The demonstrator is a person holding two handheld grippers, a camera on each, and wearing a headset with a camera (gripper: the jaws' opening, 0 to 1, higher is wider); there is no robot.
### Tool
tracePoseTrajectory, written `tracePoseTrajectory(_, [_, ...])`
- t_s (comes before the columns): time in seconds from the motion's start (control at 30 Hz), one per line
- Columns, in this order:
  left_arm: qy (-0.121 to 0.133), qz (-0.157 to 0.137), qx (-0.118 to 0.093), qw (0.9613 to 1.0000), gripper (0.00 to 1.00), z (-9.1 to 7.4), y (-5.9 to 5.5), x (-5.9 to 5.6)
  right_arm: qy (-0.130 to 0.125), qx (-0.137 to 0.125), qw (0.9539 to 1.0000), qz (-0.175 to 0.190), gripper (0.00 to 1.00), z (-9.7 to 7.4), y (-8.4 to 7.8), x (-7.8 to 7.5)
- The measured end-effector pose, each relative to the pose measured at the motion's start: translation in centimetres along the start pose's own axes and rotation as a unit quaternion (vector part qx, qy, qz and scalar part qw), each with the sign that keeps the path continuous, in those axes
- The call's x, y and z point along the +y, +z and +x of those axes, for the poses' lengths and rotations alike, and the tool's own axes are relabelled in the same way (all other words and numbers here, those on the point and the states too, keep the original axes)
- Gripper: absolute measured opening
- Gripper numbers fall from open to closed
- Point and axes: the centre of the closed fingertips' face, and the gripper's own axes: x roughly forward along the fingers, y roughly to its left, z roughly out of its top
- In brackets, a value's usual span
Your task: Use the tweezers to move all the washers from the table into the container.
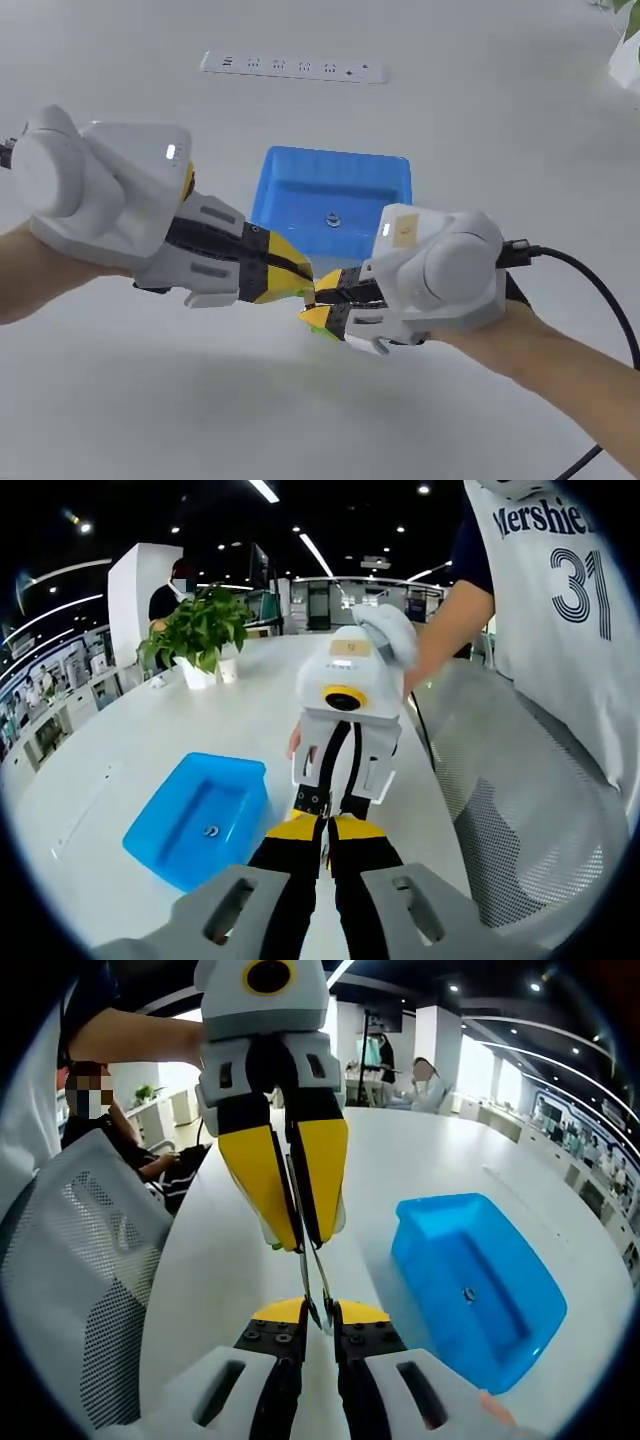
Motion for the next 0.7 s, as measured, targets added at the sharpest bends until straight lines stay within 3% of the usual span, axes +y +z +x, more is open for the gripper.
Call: tracePoseTrajectory(0.7, [-0.003, 0.002, 0.001, 1.0000, 0.07, 0.25, -0.14, 0.01, 0.004, 0.000, 1.0000, 0.007, 0.12, 0.32, -0.17, -0.07])
